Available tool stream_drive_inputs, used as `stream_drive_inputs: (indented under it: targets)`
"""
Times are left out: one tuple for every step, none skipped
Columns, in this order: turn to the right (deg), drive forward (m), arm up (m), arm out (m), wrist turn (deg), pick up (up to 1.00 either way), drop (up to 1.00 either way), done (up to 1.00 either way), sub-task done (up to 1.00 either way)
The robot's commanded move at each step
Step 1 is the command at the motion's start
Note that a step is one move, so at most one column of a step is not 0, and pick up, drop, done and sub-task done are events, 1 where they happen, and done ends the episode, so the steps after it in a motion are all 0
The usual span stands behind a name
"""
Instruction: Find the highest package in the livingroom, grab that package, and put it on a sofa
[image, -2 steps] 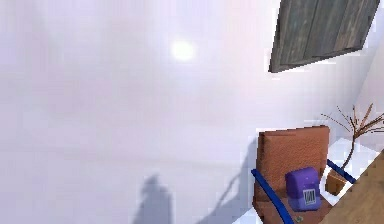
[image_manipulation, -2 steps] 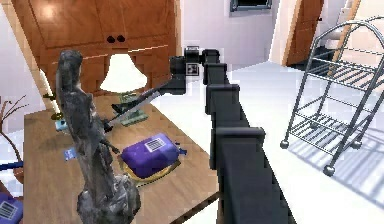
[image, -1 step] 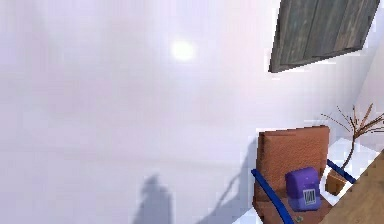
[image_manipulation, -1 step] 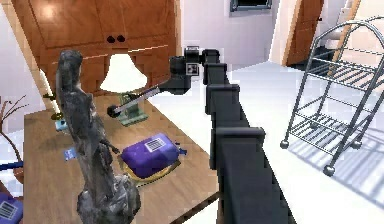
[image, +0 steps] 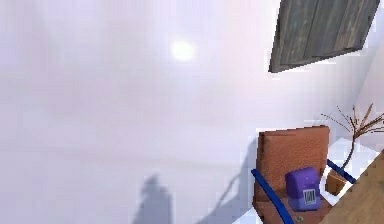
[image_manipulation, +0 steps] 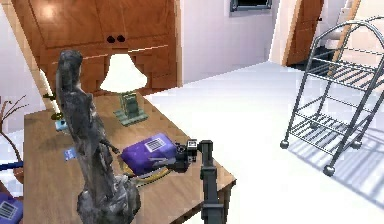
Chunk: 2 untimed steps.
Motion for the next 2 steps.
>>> stream_drive_inputs:
  targets:
    - [0.0,0.00,0.00,0.00,0.0,1.00,0.00,0.00,0.00]
    - [0.0,0.00,0.10,0.00,0.0,0.00,0.00,0.00,0.00]
